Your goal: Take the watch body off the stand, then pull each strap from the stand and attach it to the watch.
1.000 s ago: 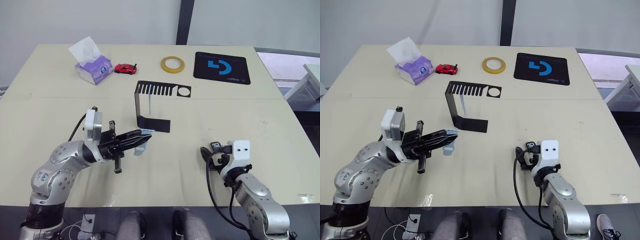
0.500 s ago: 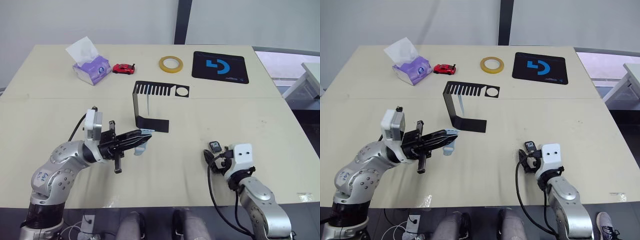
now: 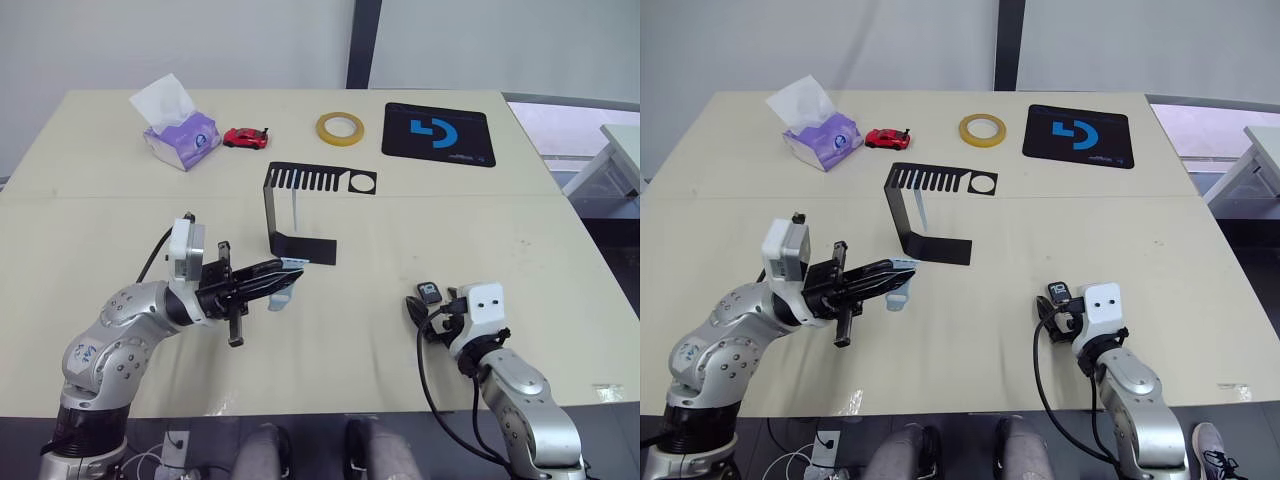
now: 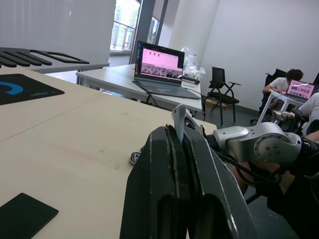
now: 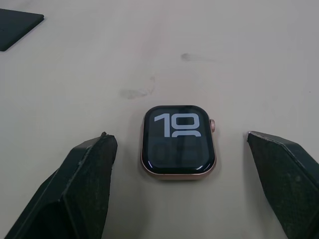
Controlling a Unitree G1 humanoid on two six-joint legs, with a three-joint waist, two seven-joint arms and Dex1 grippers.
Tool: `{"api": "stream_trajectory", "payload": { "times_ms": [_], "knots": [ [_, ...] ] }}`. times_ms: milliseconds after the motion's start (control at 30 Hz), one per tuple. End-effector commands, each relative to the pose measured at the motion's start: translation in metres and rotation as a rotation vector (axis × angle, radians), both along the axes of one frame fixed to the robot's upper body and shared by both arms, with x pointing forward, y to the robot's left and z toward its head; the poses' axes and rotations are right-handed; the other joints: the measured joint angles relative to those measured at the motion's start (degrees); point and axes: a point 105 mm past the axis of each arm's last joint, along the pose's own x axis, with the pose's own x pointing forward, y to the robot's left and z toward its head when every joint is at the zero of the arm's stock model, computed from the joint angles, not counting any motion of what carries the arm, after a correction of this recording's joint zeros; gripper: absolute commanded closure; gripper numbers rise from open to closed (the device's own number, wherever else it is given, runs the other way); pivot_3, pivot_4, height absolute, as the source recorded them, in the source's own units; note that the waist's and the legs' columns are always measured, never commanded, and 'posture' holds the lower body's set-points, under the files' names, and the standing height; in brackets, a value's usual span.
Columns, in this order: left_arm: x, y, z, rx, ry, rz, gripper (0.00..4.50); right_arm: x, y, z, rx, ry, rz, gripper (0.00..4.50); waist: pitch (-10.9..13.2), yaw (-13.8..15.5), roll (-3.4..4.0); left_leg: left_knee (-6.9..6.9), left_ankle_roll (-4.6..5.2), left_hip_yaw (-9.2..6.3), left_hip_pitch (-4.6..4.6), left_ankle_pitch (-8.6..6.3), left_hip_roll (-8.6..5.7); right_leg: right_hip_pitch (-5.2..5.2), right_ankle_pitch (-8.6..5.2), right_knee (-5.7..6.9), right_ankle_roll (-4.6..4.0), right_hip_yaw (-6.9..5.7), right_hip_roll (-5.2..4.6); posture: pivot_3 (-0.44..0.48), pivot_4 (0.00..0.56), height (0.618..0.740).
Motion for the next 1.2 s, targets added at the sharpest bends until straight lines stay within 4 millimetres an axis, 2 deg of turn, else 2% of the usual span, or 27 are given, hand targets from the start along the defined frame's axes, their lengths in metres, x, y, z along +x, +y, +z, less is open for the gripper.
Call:
{"api": "stream_trajectory", "payload": {
  "times_ms": [33,167,300,333,367,400,467,500,567,967,1067,1200],
  "knots": [
    [-0.005,-0.002,0.007,0.001,-0.042,-0.014,4.5,-0.003,0.0,-0.005,0.007,0.021,-0.002,0.08,0.0,0.0,0.0,0.0,0.0,0.0,0.0,0.0,0.0,0.0,0.0,0.0,0.0,0.0,0.0,0.0,0.15,0.74],
    [-0.005,-0.002,0.007,0.002,-0.04,-0.016,4.5,-0.004,0.001,-0.007,0.01,0.029,0.004,0.08,0.0,0.0,0.0,0.0,0.0,0.0,0.0,0.0,0.0,0.0,0.0,0.0,0.0,0.0,0.0,0.0,0.15,0.74],
    [-0.005,-0.002,0.006,0.003,-0.038,-0.022,4.5,-0.004,0.002,-0.007,0.014,0.032,0.009,0.63,0.0,0.0,0.0,0.0,0.0,0.0,0.0,0.0,0.0,0.0,0.0,0.0,0.0,0.0,0.0,0.0,0.15,0.74],
    [-0.005,-0.002,0.006,0.004,-0.037,-0.022,4.5,-0.004,0.002,-0.008,0.016,0.034,0.012,1.04,0.0,0.0,0.0,0.0,0.0,0.0,0.0,0.0,0.0,0.0,0.0,0.0,0.0,0.0,0.0,0.0,0.15,0.74],
    [-0.005,-0.002,0.006,0.004,-0.036,-0.023,4.5,-0.004,0.002,-0.008,0.017,0.035,0.013,1.04,0.0,0.0,0.0,0.0,0.0,0.0,0.0,0.0,0.0,0.0,0.0,0.0,0.0,0.0,0.0,0.0,0.15,0.74],
    [-0.005,-0.002,0.006,0.005,-0.036,-0.023,4.5,-0.004,0.002,-0.008,0.02,0.036,0.014,1.46,0.0,0.0,0.0,0.0,0.0,0.0,0.0,0.0,0.0,0.0,0.0,0.0,0.0,0.0,0.0,0.0,0.15,0.74],
    [-0.005,-0.002,0.006,0.005,-0.035,-0.024,4.5,-0.004,0.002,-0.008,0.024,0.039,0.017,1.8,0.0,0.0,0.0,0.0,0.0,0.0,0.0,0.0,0.0,0.0,0.0,0.0,0.0,0.0,0.0,0.0,0.15,0.74],
    [-0.005,-0.002,0.006,0.005,-0.034,-0.024,4.5,-0.004,0.001,-0.008,0.027,0.041,0.017,2.35,0.0,0.0,0.0,0.0,0.0,0.0,0.0,0.0,0.0,0.0,0.0,0.0,0.0,0.0,0.0,0.0,0.15,0.74],
    [-0.004,-0.003,0.006,0.005,-0.034,-0.025,4.5,-0.004,0.0,-0.009,0.03,0.043,0.018,2.89,0.0,0.0,0.0,0.0,0.0,0.0,0.0,0.0,0.0,0.0,0.0,0.0,0.0,0.0,0.0,0.0,0.15,0.74],
    [-0.003,-0.002,0.007,0.013,-0.042,-0.027,4.5,-0.003,0.001,-0.003,0.028,0.021,0.046,2.93,0.0,0.0,0.0,0.0,0.0,0.0,0.0,0.0,0.0,0.0,0.0,0.01,0.0,-0.01,0.0,0.0,0.15,0.74],
    [-0.001,-0.001,0.009,0.023,-0.075,-0.011,4.5,-0.002,0.005,0.007,0.026,0.001,0.095,2.93,0.0,0.0,0.0,0.01,0.0,0.0,0.0,0.0,0.0,0.0,0.0,0.01,0.0,0.0,0.0,0.0,0.15,0.74],
    [0.004,0.004,0.004,0.188,-0.277,0.024,4.5,0.0,0.023,0.033,0.114,0.028,0.261,2.93,0.0,-0.1,0.0,0.04,0.0,0.02,0.0,0.0,0.0,-0.01,0.0,0.03,0.0,0.0,0.03,0.0,0.15,0.74]
  ]
}}
